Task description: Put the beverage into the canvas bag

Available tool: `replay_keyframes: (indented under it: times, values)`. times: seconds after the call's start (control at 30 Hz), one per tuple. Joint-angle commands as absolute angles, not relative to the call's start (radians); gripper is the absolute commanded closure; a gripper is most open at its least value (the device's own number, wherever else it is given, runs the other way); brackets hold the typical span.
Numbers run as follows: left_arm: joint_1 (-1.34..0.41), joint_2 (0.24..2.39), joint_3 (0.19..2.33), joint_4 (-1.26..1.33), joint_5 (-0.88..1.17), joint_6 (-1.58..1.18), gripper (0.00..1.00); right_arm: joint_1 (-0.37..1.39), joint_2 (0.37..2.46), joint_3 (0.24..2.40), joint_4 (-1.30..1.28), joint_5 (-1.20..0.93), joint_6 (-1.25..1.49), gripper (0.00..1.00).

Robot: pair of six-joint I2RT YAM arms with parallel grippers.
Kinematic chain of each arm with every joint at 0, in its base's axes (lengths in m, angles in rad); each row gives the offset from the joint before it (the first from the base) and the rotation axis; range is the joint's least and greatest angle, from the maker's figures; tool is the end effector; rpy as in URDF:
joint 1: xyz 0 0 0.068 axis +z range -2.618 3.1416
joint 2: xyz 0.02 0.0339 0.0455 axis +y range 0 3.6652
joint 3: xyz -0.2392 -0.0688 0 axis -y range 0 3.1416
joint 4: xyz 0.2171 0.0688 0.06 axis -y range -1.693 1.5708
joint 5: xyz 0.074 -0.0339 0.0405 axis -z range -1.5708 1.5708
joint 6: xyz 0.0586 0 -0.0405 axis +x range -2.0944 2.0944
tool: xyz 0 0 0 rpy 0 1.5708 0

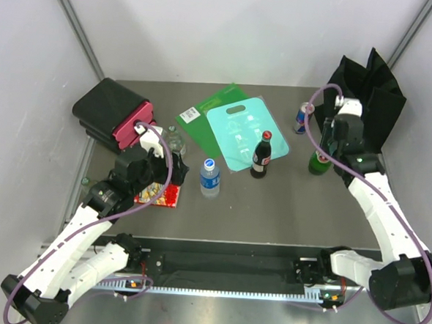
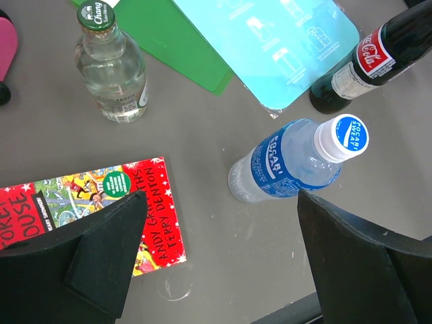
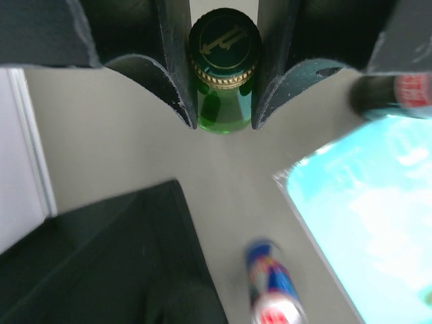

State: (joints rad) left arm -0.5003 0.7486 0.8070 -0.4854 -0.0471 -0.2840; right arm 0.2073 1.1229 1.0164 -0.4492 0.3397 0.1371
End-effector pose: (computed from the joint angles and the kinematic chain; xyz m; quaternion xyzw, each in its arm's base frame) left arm 0.1580 -0.0833 0.2940 0.0781 0.8371 -0.1885 0.5076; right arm 0.2472 0.0320 0.2975 0.0519 0.8637 -0.0635 0.4973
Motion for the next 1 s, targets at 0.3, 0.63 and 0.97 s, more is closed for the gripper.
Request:
replay_keyframes:
  times: [0.3, 0.63, 0.97]
  values:
    - [-0.511, 0.739, 0.802, -0.442, -0.061, -0.264, 0.03, 0.213, 1.267, 1.707, -0.598, 0.224, 0.089, 1.0]
    - [-0.515, 0.733, 0.801, -0.445, -0.072, -0.262, 0.03, 0.149, 1.488, 2.038, -0.489, 0.29, 0.008, 1.0]
    - [-0.515, 0.738, 0.799, -0.442, -0.072, -0.259, 0.03, -0.024, 1.663, 2.269, -0.313, 0.238, 0.025, 1.0]
